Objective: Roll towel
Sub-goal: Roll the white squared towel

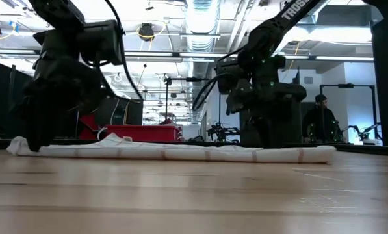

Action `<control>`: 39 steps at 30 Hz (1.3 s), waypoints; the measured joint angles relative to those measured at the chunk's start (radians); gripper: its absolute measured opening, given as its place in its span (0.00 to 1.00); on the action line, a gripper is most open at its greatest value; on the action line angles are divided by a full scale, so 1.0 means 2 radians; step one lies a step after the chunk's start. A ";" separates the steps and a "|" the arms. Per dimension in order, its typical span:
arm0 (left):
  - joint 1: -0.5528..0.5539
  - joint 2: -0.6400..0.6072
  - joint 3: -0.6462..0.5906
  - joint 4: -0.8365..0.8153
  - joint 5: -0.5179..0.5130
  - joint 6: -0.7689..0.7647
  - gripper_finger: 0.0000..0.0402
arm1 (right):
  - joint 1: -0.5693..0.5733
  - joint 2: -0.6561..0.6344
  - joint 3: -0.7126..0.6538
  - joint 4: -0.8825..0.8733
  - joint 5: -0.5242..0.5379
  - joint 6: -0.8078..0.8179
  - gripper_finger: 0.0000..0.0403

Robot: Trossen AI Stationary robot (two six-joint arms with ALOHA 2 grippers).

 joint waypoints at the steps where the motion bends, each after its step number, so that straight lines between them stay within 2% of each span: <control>1: -0.002 -0.003 0.002 0.003 0.000 0.000 0.33 | -0.001 -0.008 0.000 0.000 0.006 -0.001 0.33; 6: -0.015 -0.016 0.040 -0.011 0.000 0.067 0.33 | -0.002 -0.068 0.001 -0.005 0.005 -0.004 0.33; 11: -0.048 -0.017 0.099 -0.083 -0.013 0.217 0.33 | 0.039 -0.120 0.002 -0.009 -0.011 0.019 0.33; 13: -0.064 -0.017 0.116 -0.122 -0.040 0.279 0.33 | 0.066 -0.131 0.003 -0.016 -0.015 0.043 0.33; 16: -0.088 -0.017 0.127 -0.163 -0.128 0.345 0.33 | 0.113 -0.136 0.003 -0.015 -0.015 0.095 0.33; 20: -0.103 -0.017 0.127 -0.163 -0.190 0.398 0.33 | 0.168 -0.128 0.003 0.011 0.015 0.197 0.33; 24: -0.104 -0.017 0.112 -0.154 -0.197 0.424 0.33 | 0.207 -0.101 0.003 0.053 0.061 0.281 0.33; 27: -0.112 -0.017 0.095 -0.145 -0.196 0.431 0.33 | 0.223 -0.072 0.003 0.074 0.069 0.313 0.33; 32: -0.126 -0.017 0.066 -0.138 -0.195 0.410 0.33 | 0.229 -0.038 0.003 0.058 0.094 0.330 0.33; 39: -0.139 -0.017 0.063 -0.115 -0.195 0.372 0.33 | 0.219 -0.037 0.003 0.055 0.102 0.329 0.33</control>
